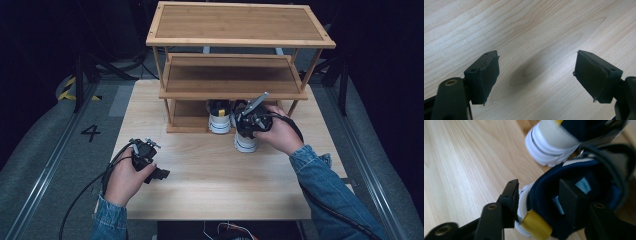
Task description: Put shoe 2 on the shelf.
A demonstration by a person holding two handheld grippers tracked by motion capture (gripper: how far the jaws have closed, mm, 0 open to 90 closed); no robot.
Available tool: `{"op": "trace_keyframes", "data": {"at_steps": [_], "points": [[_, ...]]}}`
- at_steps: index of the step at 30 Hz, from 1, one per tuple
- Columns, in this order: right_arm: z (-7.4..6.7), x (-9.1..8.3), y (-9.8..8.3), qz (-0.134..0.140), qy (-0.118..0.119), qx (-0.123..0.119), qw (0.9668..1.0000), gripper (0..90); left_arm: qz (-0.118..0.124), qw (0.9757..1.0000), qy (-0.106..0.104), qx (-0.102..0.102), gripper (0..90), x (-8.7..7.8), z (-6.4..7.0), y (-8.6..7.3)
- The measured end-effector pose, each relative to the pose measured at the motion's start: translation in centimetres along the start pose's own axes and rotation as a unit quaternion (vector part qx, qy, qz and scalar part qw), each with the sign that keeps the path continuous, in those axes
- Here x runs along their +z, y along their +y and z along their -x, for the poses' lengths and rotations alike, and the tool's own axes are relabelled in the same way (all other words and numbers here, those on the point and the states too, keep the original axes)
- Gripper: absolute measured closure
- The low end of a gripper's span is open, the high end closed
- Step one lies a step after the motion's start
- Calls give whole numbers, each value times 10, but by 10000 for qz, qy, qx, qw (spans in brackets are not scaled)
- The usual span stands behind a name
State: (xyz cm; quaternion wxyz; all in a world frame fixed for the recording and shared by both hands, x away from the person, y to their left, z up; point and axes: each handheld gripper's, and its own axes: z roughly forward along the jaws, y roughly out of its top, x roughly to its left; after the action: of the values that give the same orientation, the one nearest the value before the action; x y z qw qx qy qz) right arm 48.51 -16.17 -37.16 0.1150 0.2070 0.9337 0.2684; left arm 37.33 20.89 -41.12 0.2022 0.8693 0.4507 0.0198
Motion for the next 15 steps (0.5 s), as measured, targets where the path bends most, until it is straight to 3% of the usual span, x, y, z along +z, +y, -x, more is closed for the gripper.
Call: {"op": "trace_keyframes", "data": {"at_steps": [3, 7, 12, 15], "points": [[-4, -16, -4, 256, -129, 76, 9996, 513, 0, 10000, -20, 65, 203, 2, 1, 5], [-9, -35, -14, 449, -186, 388, 9981, 558, -53, 9999, -56, 120, 202, 6, 3, 12], [-15, -48, -27, 242, -178, 677, 9972, 645, -96, 9997, -93, 181, 203, 10, 5, 20], [-20, -46, -35, 117, -160, 840, 9963, 719, -101, 9996, -111, 236, 203, 12, 6, 23]]}}
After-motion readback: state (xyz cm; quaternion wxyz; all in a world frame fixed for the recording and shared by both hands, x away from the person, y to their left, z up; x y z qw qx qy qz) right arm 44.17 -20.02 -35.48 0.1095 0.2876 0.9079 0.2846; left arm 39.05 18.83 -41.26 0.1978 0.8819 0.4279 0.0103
